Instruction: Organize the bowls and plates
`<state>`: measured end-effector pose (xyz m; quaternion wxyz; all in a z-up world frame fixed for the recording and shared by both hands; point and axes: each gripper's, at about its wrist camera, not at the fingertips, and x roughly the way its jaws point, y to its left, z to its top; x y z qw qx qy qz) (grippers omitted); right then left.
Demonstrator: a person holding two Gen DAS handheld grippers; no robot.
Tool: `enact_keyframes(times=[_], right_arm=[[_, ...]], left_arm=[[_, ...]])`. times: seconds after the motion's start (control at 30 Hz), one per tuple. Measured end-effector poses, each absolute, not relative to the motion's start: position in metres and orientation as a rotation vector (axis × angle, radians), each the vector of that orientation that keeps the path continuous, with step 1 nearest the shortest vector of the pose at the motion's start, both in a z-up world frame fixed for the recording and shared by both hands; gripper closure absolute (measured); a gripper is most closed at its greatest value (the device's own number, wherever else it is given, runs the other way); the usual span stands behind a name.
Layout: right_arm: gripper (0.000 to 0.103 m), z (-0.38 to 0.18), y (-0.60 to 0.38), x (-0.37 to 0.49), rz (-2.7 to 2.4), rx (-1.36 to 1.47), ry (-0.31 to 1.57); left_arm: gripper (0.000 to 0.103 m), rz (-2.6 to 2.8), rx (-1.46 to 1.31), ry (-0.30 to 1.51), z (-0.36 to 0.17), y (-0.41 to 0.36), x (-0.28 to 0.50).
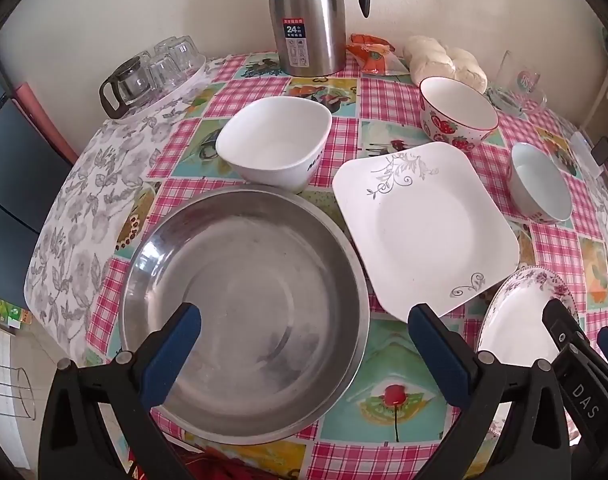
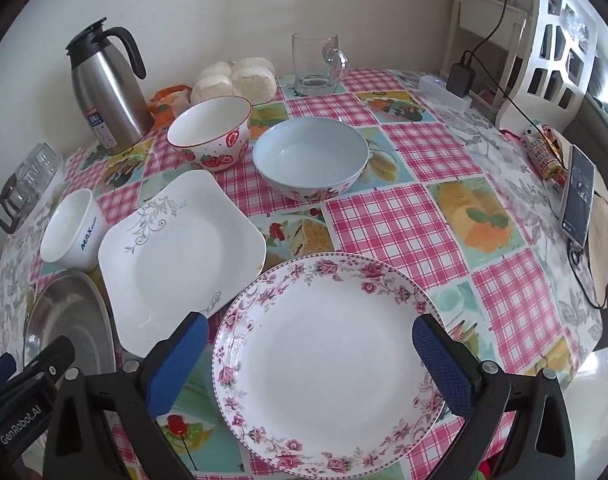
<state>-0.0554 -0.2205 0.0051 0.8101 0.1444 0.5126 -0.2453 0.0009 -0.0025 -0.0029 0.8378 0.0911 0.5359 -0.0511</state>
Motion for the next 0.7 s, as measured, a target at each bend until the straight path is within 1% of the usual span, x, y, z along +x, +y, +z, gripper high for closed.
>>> enact_keyframes(times=[0.7], right_arm=[[0.000,0.0050,-0.2116,-0.0510,-0.486,0.255,1.109]], left_arm=[[0.000,-0.095,0.198,1.162,-0.0074,-0.0009,0.0034]])
